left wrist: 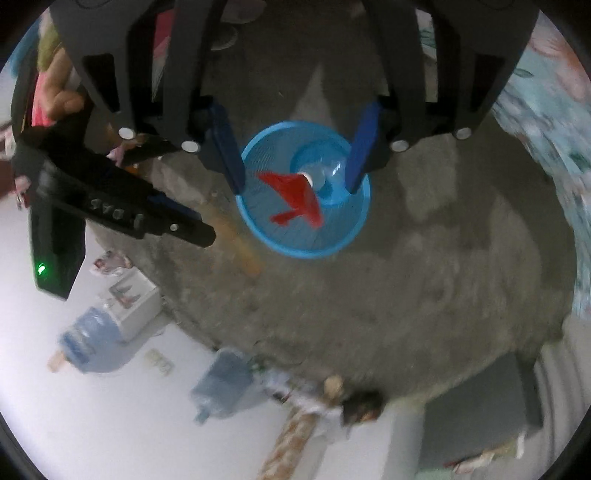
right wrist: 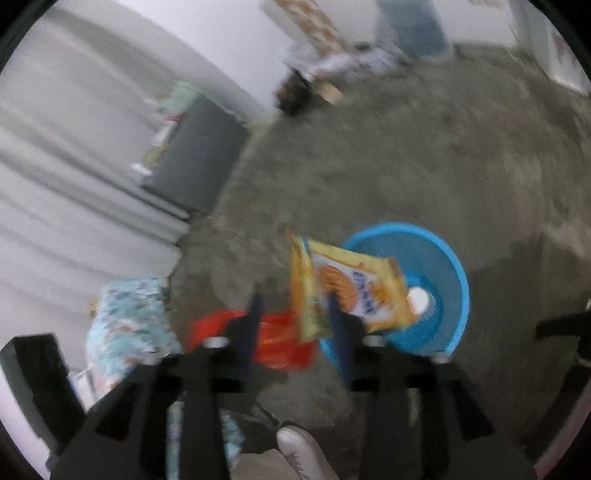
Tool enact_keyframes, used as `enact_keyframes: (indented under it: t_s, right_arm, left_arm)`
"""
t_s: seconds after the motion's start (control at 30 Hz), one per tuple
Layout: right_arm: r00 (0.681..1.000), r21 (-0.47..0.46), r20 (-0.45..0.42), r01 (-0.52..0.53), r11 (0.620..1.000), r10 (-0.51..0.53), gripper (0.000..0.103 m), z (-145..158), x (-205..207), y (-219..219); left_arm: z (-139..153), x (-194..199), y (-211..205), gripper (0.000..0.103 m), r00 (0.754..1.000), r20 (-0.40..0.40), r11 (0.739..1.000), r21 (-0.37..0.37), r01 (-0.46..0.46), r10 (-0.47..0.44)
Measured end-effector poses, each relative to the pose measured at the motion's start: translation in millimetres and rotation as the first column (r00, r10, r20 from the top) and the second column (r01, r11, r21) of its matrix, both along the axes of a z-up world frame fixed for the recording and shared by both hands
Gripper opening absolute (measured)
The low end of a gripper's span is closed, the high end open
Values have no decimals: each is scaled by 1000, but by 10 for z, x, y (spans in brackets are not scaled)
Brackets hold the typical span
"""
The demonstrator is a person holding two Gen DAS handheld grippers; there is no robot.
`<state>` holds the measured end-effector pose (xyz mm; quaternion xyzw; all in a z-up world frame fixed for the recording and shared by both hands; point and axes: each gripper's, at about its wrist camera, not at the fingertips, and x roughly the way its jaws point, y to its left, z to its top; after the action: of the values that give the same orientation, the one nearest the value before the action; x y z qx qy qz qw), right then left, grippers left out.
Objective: Collect trash
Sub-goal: 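Carry wrapper and snack bag to the blue wastebasket and release both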
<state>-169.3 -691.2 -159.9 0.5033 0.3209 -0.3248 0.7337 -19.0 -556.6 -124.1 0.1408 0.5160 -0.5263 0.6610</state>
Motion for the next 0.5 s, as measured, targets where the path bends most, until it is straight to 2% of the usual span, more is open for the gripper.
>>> enact_keyframes:
  t_s: [0.07,0.13,0.23,0.43,0.5]
  right_arm:
    - [999,19,-31,11,1000,-10,45,-169,-2,-18]
    - [1000,35,-20,21,999,-20,45,-251,-54,27]
    - [1000,34,-13,22,999,-21,45,-263,-93,89]
    - [999,-20,33,-9,1000,9,46,53,-186,201]
    - [997,-48,62,-32,998,35,48,231,-159,288]
  left_arm:
    - [-45,23,22,53,1000,-19,1000,5,-6,6]
    - [-8,16,76,56,1000,-22,1000,-18,14,-14]
    - [141,4,228,59,999,28,998,-49,34,-33]
    - [564,5,456,61,998,58,992,-123,29,-22]
    - [786,-25,675,61,995,99,987,-161,23,-7]
